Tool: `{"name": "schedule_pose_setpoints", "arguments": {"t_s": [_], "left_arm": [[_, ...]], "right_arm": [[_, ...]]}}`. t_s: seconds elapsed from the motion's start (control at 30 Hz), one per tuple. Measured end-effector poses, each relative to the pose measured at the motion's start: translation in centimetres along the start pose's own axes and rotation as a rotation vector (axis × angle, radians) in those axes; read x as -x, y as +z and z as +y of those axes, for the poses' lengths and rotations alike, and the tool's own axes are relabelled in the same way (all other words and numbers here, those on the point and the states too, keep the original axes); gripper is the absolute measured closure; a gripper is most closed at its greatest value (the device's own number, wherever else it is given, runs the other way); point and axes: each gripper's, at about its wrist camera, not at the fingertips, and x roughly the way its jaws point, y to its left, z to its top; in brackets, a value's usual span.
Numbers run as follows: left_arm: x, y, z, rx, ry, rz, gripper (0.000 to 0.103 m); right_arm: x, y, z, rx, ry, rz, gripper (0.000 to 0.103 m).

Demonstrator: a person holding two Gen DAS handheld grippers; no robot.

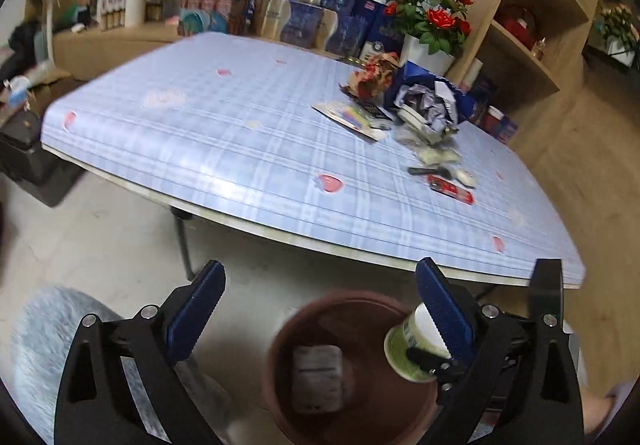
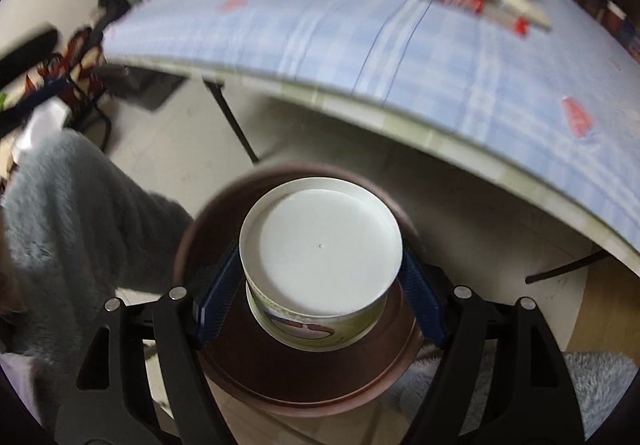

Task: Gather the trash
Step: 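Lower the green cup into the brown bin and open the right tool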

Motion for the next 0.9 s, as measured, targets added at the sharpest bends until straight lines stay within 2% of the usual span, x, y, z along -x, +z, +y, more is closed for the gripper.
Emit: {"name": "schedule_pose_setpoints", "arguments": {"t_s": [0.13, 0.33, 0.43, 0.5, 0.7, 0.9], "left_arm": [[-0.1, 0.0, 1.5, 0.028, 0.05, -0.003, 0.009], [-0.5, 0.0, 3.2, 0.078, 0.082, 0.008, 0.009], [-1.1, 0.0, 3.7, 0.099, 0.093, 0.028, 0.009], [-1.5, -0.1, 3.7, 0.103, 0.096, 0.038, 0.009], [-1.6, -0.2, 2.9, 0.075, 0.1, 0.038, 0.009], [-1.7, -0.3, 2.4, 0.047, 0.114, 0.036, 0.009]], "right_arm": [[-3.5, 0.8, 2.1, 0.094, -0.025, 0.076, 0.027], [-5.6, -0.4, 3.7, 0.158, -0.04, 0.108, 0.027], [-4.8, 0.0, 3.0, 0.112, -0.032, 0.064, 0.026], [-4.4, 0.2, 2.2, 0.088, -0.028, 0.046, 0.016], [-3.2, 0.2, 1.8, 0.069, -0.038, -0.008, 0.009], [0.5, 0.3, 1.5, 0.052, -0.061, -0.162, 0.006]]}}
